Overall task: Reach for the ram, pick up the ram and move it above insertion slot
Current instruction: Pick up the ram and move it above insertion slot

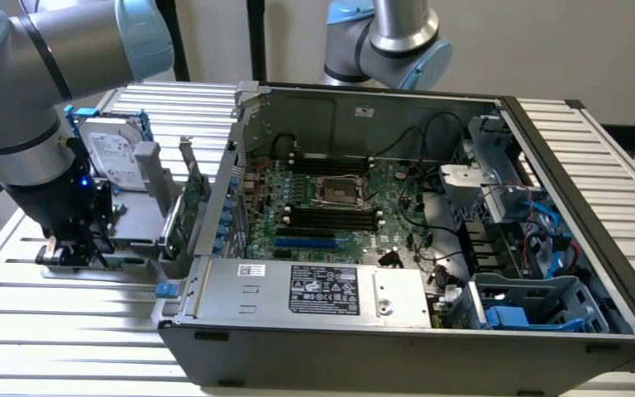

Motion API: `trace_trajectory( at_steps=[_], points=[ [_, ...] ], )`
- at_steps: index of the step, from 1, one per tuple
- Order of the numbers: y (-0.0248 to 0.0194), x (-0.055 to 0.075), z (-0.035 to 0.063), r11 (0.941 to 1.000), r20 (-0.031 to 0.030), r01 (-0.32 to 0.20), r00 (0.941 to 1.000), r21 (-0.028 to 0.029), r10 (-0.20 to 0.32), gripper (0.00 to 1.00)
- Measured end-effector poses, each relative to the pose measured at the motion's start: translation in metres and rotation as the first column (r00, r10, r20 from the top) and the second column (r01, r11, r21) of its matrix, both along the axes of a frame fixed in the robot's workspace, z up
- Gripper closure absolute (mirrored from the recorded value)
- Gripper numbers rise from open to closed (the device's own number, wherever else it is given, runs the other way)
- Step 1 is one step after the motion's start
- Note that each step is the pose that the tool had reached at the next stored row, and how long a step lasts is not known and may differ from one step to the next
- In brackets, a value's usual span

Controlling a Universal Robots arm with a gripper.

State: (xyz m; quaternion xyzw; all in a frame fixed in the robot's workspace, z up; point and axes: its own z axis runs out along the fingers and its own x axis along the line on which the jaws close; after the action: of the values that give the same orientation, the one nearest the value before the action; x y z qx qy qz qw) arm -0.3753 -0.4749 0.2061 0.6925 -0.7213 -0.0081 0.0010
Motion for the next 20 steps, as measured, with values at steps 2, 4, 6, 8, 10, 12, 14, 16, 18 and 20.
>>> trace_trajectory(
  at_steps=[2,4,6,8,10,12,14,16,18,20],
  points=[
    [0.0002,-0.0001,-0.0021,1.0000,-0.0022,0.000,1.0000,0.0000,0.000,0.69],
    [0.0005,-0.0002,-0.0039,1.0000,-0.0045,0.000,1.0000,0.0001,0.000,0.69],
    [0.0008,-0.0003,-0.0049,1.0000,-0.0070,0.000,1.0000,-0.0001,0.000,0.69],
    [0.0010,-0.0003,-0.0058,1.0000,-0.0080,0.000,1.0000,0.0000,0.000,0.69],
    [0.0011,-0.0003,-0.0065,1.0000,-0.0092,0.000,1.0000,-0.0001,0.000,0.78],
    [0.0011,-0.0003,-0.0068,1.0000,-0.0112,0.000,0.9999,-0.0003,0.000,0.84],
    [0.0012,-0.0003,-0.0070,1.0000,-0.0125,0.000,0.9999,-0.0003,0.000,0.87],
    [0.0011,-0.0003,-0.0072,1.0000,-0.0127,0.000,0.9999,-0.0001,0.000,0.87],
    [0.0011,-0.0003,-0.0072,1.0000,-0.0127,0.000,0.9999,-0.0001,0.000,0.87],
    [0.0012,-0.0003,-0.0072,1.0000,-0.0128,0.000,0.9999,-0.0001,0.000,0.87]
  ],
)
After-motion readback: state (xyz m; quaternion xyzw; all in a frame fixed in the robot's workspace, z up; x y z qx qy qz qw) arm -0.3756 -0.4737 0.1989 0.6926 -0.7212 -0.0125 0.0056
